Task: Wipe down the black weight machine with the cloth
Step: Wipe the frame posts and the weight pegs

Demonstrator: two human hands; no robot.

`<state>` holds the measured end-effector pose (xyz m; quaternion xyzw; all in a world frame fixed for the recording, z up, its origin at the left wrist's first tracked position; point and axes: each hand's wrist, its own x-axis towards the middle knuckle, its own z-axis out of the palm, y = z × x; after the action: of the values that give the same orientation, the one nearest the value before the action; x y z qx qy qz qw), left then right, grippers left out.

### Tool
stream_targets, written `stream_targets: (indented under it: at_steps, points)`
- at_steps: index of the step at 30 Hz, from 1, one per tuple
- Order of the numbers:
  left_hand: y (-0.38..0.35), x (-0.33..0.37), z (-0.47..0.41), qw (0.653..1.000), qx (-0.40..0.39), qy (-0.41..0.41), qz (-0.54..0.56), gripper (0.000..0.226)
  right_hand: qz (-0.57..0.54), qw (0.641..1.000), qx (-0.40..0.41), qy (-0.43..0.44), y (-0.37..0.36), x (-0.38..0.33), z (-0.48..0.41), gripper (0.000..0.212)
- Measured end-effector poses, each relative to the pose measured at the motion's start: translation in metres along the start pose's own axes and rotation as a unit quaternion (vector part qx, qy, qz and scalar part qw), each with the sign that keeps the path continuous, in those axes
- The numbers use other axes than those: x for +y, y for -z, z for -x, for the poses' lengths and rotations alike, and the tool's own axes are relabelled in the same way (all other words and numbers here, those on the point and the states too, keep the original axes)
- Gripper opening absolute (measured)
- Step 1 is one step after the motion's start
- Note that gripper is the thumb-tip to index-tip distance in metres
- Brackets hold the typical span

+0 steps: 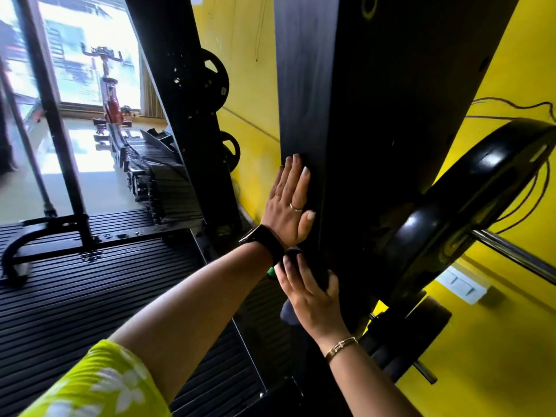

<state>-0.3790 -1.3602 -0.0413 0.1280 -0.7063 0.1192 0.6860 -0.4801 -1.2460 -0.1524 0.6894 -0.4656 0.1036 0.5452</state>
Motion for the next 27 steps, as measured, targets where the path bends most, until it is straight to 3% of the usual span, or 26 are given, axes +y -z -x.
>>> stream_targets:
  at_steps: [8, 14, 17, 20, 27]
  points:
    - [-0.003, 0.006, 0.008, 0.999, 0.005, 0.038, -0.016, 0.057, 0.005, 0.994, -0.069, 0.081, -0.022, -0.008, 0.056, 0.046]
    - [-0.005, 0.006, 0.011, 0.999, 0.008, 0.047, -0.015, 0.057, -0.075, 0.994, 0.024, -0.069, 0.001, 0.006, 0.051, 0.043]
    - [-0.007, 0.007, 0.01, 0.999, 0.008, 0.041, -0.012, 0.057, -0.087, 0.992, 0.057, -0.076, 0.003, 0.008, 0.025, 0.044]
    - [-0.001, -0.003, 0.007, 0.999, -0.016, -0.011, -0.035, 0.059, -0.047, 0.997, 0.03, -0.052, -0.008, -0.002, 0.017, 0.043]
    - [0.0, -0.029, 0.041, 0.975, -0.088, -0.192, -0.07, 0.061, 0.043, 0.987, -0.127, 0.084, -0.037, -0.026, 0.064, 0.053]
